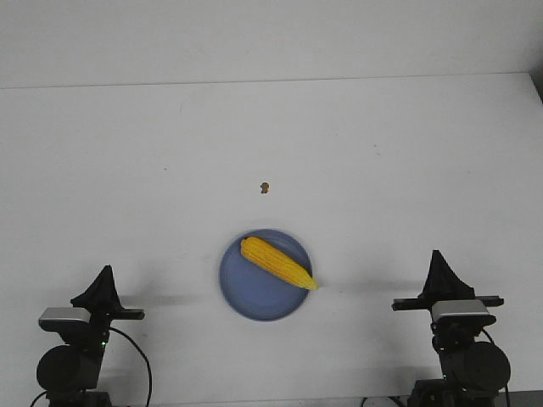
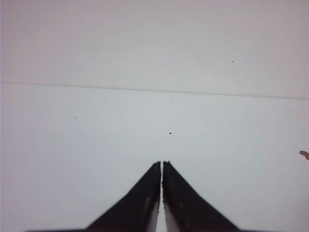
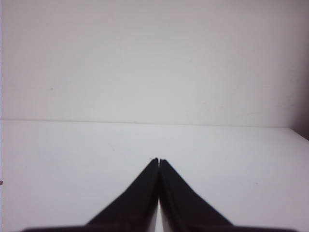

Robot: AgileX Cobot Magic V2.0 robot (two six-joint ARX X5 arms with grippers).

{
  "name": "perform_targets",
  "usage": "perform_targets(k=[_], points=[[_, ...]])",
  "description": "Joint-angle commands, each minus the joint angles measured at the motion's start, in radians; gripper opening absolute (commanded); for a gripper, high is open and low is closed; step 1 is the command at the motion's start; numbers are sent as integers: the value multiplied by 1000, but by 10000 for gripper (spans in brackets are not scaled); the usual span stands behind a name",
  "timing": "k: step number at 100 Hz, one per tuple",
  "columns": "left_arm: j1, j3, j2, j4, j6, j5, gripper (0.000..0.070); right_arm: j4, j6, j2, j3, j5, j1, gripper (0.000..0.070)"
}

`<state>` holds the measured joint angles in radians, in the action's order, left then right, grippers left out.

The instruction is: Place corn on plate with both arms

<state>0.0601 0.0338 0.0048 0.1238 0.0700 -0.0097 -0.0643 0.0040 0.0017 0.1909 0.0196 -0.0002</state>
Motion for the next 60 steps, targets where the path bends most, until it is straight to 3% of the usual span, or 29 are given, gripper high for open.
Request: perform_targets(k=[1,34,60], points=[[-1,-20,-2,11,2,2,16,53,-3,0,-26,8,1,2],[-1,-20,-2,12,2,2,16,253,34,0,-175,8,1,2],[-1,-20,-2,11,2,2,16,244,34,0,-179,9,1,3]])
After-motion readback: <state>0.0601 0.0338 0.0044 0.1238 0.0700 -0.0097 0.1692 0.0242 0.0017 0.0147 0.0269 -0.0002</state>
